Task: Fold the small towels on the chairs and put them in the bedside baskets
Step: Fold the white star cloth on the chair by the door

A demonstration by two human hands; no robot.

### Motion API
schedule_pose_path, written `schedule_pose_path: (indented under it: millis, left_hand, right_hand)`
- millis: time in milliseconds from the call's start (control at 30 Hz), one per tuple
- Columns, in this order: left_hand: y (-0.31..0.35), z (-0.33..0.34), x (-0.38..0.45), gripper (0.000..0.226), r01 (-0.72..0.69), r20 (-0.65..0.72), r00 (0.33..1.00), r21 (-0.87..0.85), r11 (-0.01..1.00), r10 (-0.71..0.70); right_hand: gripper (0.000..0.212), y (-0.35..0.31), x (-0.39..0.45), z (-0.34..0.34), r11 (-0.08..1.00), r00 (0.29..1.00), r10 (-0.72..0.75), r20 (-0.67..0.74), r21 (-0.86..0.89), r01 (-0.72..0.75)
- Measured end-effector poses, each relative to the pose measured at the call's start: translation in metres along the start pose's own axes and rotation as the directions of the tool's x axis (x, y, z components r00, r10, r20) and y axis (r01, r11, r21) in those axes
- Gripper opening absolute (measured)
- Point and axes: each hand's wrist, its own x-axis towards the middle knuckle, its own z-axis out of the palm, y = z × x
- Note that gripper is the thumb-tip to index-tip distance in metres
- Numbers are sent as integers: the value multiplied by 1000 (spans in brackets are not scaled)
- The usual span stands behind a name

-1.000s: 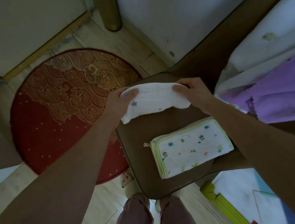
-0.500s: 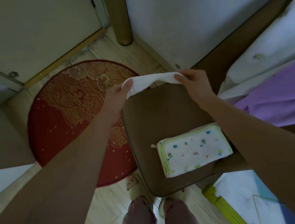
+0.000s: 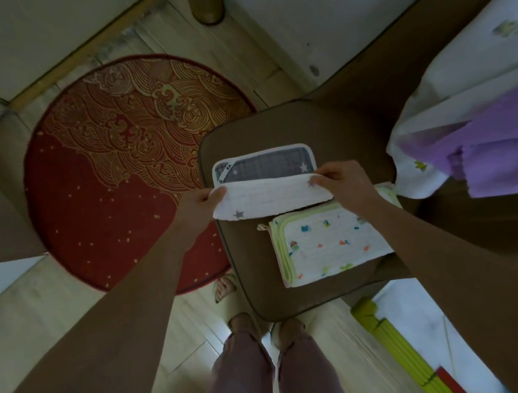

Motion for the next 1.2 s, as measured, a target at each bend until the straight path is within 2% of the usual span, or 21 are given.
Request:
schedule_pose_path:
  millis: [200,400,733,800,833,867,900,933,1000,1067,1133,1200]
  left_hand:
    - [-1,12,45,33,-87,-192,974,184,979,123]
    - [-10,30,63,27,-64,-330,931,270,961,154]
    - [-19,31,73,31,-34,-302,940,375,926,157]
    - [-18,33,65,34,14,-350,927,385,923,132]
    - [-18,34,60,36,32,-403,900,443,896,167]
    - [-18,35,55,38,9,-445,853,534,846,272]
    - [-17,37,53,40,-63,-438,797,626,777,417]
    - [-16,40,52,41,-170,-370,747,697,697,552]
    - [-19,50,60,46,-374,-110,714,775,509,692]
    - [-31,62,69,51,-443,110,745,819,364,658]
    - [-47,67,76,57,-420,167,789,849,321,591]
    - [-57,65,79,61,-386,158,805,872,302,571]
  right_hand:
    - [14,-5,46,24,993,993,11,-118,-119,-26]
    - [18,3,68,46,983,979,18,-204,-173,-54]
    - [21,1,82,49,943,978,-23,-208,-330,-48]
    - [25,-2,76,51,929,957,-108,-269,-371,0]
    - [30,-2,71,54,904,933,-193,-304,-425,48]
    - [34,-3,67,58,876,909,-284,-305,-468,117]
    - [38,-3,64,63,845,897,-363,-252,-495,203]
    - [41,-2,62,70,809,893,-424,-155,-507,296]
    - [49,4,64,83,725,869,-485,94,-514,460]
    - [58,14,70,94,621,825,-498,268,-554,554]
    - [62,25,79,97,522,797,-509,324,-620,586]
    - [64,33,86,91,467,788,-520,328,-663,585]
